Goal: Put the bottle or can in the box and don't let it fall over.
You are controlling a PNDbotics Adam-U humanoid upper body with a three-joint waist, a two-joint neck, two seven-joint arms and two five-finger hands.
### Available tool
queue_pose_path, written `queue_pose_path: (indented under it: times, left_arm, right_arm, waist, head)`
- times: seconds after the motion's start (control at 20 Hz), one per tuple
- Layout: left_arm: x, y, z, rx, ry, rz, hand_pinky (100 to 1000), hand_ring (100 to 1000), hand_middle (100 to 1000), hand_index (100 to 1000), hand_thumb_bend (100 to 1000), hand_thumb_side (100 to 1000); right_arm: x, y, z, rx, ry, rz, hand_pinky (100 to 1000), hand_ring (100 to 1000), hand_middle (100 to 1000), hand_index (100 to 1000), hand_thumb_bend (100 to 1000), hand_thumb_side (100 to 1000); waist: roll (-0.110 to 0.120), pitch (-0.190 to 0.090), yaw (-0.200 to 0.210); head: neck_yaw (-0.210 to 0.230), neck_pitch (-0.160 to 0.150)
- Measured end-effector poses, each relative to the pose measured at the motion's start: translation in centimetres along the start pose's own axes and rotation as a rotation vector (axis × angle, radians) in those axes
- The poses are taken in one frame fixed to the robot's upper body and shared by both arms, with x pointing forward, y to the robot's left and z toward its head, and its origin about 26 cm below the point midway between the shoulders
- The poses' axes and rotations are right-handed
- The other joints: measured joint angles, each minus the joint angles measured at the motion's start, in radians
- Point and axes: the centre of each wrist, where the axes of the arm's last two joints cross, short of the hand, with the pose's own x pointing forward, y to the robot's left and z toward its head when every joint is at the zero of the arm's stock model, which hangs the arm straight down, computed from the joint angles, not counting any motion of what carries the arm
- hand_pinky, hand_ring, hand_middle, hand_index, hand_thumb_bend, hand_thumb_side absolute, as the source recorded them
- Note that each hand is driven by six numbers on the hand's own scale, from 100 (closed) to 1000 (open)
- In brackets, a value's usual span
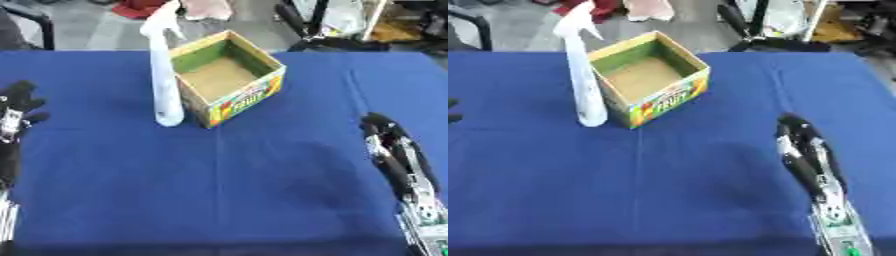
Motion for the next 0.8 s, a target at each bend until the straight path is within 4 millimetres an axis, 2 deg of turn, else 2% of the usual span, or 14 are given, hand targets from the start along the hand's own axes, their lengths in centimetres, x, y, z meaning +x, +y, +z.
queue_pose_path:
  times: [0.3, 0.45, 0.5, 0.65, 0.75, 0.8]
  left_arm:
    - [-0.03, 0.01, 0.03, -0.001, 0.001, 0.0, 794, 832, 876, 906, 652, 813]
    - [-0.03, 0.01, 0.03, -0.002, 0.001, -0.001, 802, 840, 882, 904, 696, 781]
    - [-0.03, 0.01, 0.03, -0.002, 0.002, -0.003, 806, 845, 886, 903, 718, 761]
    - [0.02, 0.15, 0.0, -0.008, 0.01, -0.04, 837, 875, 906, 882, 823, 597]
    - [0.1, 0.37, -0.07, -0.016, 0.023, -0.1, 855, 894, 920, 871, 909, 557]
    - [0.07, 0.4, -0.13, -0.022, 0.036, -0.13, 857, 896, 922, 870, 915, 556]
  right_arm:
    - [0.0, 0.0, 0.0, 0.0, 0.0, 0.0, 904, 847, 791, 871, 100, 579]
    - [0.0, 0.0, 0.0, 0.0, 0.0, 0.0, 904, 847, 791, 871, 100, 579]
    - [0.0, 0.0, 0.0, 0.0, 0.0, 0.0, 904, 847, 791, 871, 100, 579]
    - [0.0, 0.0, 0.0, 0.0, 0.0, 0.0, 904, 847, 791, 871, 100, 579]
    - [0.0, 0.0, 0.0, 0.0, 0.0, 0.0, 904, 846, 791, 871, 100, 579]
    - [0.0, 0.0, 0.0, 0.0, 0.0, 0.0, 904, 846, 791, 871, 100, 579]
  waist:
    - [0.0, -0.002, -0.001]
    - [0.0, -0.002, -0.001]
    - [0.0, -0.002, -0.001]
    - [0.0, -0.002, -0.005]
    - [0.001, -0.002, -0.006]
    - [0.001, -0.002, -0.006]
  head:
    - [0.0, 0.0]
    - [0.0, 0.0]
    - [0.0, 0.0]
    - [0.0, 0.0]
    - [0.0, 0.0]
    - [0.0, 0.0]
